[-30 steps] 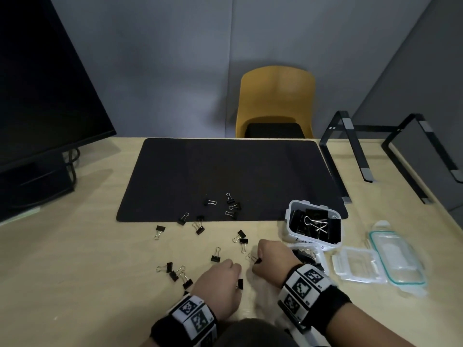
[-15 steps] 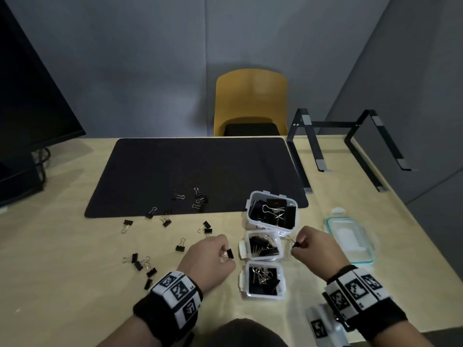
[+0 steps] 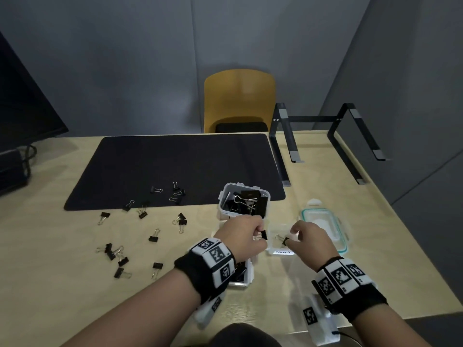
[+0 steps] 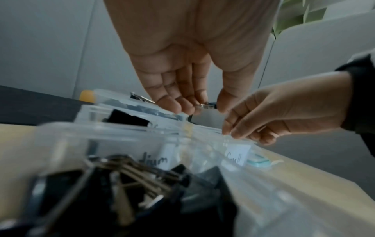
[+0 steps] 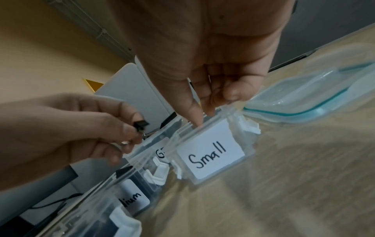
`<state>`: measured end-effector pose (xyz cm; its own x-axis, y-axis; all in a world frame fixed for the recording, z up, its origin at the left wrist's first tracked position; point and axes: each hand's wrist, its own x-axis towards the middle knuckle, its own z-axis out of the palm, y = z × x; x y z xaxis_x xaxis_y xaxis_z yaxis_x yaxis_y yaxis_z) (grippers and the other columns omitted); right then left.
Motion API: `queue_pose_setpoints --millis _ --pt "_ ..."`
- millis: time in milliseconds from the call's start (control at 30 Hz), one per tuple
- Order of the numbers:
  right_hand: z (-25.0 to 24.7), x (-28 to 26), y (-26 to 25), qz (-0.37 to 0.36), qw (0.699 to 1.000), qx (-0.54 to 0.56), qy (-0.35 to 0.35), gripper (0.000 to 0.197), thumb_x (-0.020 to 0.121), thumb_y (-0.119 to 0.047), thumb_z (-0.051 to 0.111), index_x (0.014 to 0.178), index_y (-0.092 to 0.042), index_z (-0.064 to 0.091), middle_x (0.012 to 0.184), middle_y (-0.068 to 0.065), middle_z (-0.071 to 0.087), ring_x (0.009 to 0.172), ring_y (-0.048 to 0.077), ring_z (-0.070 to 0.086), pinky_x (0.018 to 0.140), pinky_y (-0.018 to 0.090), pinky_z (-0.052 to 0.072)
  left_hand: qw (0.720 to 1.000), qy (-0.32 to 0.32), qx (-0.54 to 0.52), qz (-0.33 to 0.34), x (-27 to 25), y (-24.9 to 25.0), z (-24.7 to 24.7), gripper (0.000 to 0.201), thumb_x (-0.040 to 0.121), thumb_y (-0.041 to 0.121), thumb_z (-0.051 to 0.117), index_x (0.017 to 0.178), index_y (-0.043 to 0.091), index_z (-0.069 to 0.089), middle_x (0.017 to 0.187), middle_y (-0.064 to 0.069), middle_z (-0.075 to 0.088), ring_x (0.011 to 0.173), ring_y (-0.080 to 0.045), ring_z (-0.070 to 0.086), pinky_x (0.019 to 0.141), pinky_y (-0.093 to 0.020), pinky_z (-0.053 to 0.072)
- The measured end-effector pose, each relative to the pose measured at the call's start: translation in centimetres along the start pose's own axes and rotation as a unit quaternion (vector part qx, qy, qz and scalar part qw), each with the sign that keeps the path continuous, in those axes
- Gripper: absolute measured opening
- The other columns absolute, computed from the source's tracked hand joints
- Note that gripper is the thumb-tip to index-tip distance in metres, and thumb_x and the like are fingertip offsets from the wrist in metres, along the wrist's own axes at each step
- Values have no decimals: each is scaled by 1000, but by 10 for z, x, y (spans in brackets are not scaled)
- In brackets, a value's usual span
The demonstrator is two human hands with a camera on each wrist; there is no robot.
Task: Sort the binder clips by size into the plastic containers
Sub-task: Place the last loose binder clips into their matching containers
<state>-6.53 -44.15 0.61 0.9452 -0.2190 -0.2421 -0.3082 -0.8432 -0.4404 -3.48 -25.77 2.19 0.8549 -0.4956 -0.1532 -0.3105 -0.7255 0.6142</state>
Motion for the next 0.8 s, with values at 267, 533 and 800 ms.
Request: queue_pose_setpoints --millis 267,533,800 --pt "-3 -6 10 -26 998 59 1 17 82 -15 60 99 -13 63 82 -4 55 81 16 53 69 24 37 999 -13 52 1 23 18 29 26 87 30 58 110 19 55 109 1 51 96 -20 55 81 -33 45" --pt "-3 -13 0 -36 999 38 -1 18 83 -17 60 101 -13 62 84 -3 56 80 16 53 71 25 39 999 -7 31 -20 12 16 21 35 91 28 57 124 20 53 122 1 47 106 -19 53 90 -33 44" --pt "4 -31 -54 -96 995 28 -3 16 83 -21 61 99 -17 61 86 -2 56 77 15 52 69 24 36 998 41 18 -38 -33 -17 -19 30 89 23 55 119 23 57 122 4 54 107 -16 54 91 -29 44"
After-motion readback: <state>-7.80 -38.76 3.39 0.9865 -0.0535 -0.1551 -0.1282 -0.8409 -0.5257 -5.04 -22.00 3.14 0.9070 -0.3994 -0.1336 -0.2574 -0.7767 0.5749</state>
